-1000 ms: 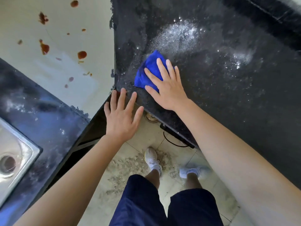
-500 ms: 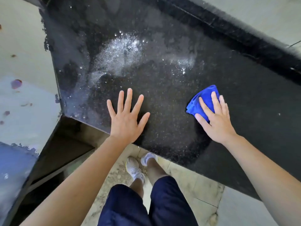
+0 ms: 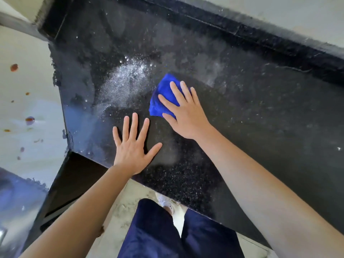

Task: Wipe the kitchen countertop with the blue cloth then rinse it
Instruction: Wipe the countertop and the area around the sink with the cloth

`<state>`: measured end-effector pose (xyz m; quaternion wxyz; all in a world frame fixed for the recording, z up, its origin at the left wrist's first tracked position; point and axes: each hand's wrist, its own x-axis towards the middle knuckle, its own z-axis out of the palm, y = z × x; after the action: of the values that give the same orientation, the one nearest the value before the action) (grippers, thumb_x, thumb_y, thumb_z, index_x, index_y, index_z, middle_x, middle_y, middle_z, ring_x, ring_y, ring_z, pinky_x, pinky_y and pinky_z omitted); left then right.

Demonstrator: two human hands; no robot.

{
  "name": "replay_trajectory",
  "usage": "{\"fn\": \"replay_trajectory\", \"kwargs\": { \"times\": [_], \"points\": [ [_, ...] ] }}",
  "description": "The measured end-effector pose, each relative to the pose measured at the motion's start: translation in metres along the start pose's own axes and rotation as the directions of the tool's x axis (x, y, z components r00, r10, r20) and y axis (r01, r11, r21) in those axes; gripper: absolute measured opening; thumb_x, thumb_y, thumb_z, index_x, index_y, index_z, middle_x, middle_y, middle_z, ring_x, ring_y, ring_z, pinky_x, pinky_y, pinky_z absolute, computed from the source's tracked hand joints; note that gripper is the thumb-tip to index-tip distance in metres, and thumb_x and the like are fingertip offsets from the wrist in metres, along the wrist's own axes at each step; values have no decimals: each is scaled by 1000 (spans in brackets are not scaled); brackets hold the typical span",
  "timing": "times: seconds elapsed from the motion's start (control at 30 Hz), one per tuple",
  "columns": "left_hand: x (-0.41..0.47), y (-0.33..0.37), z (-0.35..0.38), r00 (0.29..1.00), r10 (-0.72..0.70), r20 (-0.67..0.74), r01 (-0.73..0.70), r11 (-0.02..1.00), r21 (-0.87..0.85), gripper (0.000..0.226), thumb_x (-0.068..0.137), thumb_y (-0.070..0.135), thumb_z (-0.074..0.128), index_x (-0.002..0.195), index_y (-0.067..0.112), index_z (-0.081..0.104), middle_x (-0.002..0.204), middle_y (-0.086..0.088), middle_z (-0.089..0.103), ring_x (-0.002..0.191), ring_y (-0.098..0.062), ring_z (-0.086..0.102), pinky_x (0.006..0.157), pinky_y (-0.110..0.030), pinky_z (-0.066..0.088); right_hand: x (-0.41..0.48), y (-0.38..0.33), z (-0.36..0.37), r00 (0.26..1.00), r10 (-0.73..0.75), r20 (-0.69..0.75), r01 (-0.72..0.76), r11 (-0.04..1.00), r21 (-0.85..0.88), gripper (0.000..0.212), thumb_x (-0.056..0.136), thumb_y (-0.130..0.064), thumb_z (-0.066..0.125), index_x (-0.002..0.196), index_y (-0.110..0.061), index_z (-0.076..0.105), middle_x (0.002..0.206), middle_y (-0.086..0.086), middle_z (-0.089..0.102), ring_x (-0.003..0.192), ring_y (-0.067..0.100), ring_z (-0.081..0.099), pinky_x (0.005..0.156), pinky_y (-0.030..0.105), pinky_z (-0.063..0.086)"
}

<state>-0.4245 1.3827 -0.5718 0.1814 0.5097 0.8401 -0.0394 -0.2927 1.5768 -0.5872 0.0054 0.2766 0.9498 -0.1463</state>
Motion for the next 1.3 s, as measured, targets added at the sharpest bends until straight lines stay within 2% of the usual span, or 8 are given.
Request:
{"fn": "replay_trajectory", "kwargs": {
  "times": [0.1,0.23,0.43,0.67,0.87,1.03,1.17,1.3],
  "points": [
    [12,13,-3,998,-57,4,57,998,28,85,89,81,21,158,37,-2,166,0,-16,152,-26,-16,118,-65,-1,-72,50,-10,999,-3,32,4,1000,-14,55,102,-51,37,154,-32,35,167,9,12,153,38,8,121,58,11],
    [15,15,-2,998,-60,7,59,997,49,85,89,82,18,158,37,-2,166,-1,-16,152,-27,-15,117,-66,1,-148,125,-35,942,335,33,-336,941,36,60,98,-56,36,153,-32,37,168,7,7,153,37,3,122,58,8],
    [16,16,-3,998,-49,31,48,998,39,86,89,82,18,158,35,-2,166,-3,-16,152,-28,-16,116,-67,0,-75,139,-41,802,597,-24,-594,801,73,63,96,-52,35,154,-28,35,166,18,10,150,46,6,120,62,8],
    [18,13,-9,993,-34,113,28,998,54,85,88,84,14,156,39,-10,164,0,-23,151,-28,-19,116,-66,-2,59,30,-21,938,346,-19,-345,937,49,60,95,-42,36,154,-29,36,166,16,12,150,47,6,119,62,7],
    [39,-29,-41,992,112,-50,-112,994,12,77,91,74,25,155,32,27,166,-8,7,149,-32,16,115,-64,9,12,33,-18,987,154,46,-156,987,44,57,97,-44,36,153,-33,37,166,9,18,152,39,12,120,60,12],
    [94,-96,-80,995,-12,-100,11,1000,-18,79,93,76,23,158,35,8,166,-4,-11,152,-30,-11,118,-63,0,-21,74,-33,769,639,23,-637,762,115,57,102,-44,41,156,-35,28,168,6,2,153,35,-2,123,54,2],
    [131,-144,-94,995,-95,-33,95,995,9,80,91,80,14,157,38,-1,166,-1,-15,152,-29,-16,118,-63,-6,48,63,-39,582,813,17,-809,577,114,60,102,-41,36,159,-35,19,168,13,-2,152,39,-7,122,57,-1],
    [141,-163,-89,993,-107,45,108,994,-16,78,90,79,8,157,39,4,167,3,-8,153,-27,-11,119,-63,-3,123,16,-30,663,748,6,-745,659,105,61,102,-41,34,159,-33,15,167,13,-4,152,41,-8,122,58,-2]
  ]
}}
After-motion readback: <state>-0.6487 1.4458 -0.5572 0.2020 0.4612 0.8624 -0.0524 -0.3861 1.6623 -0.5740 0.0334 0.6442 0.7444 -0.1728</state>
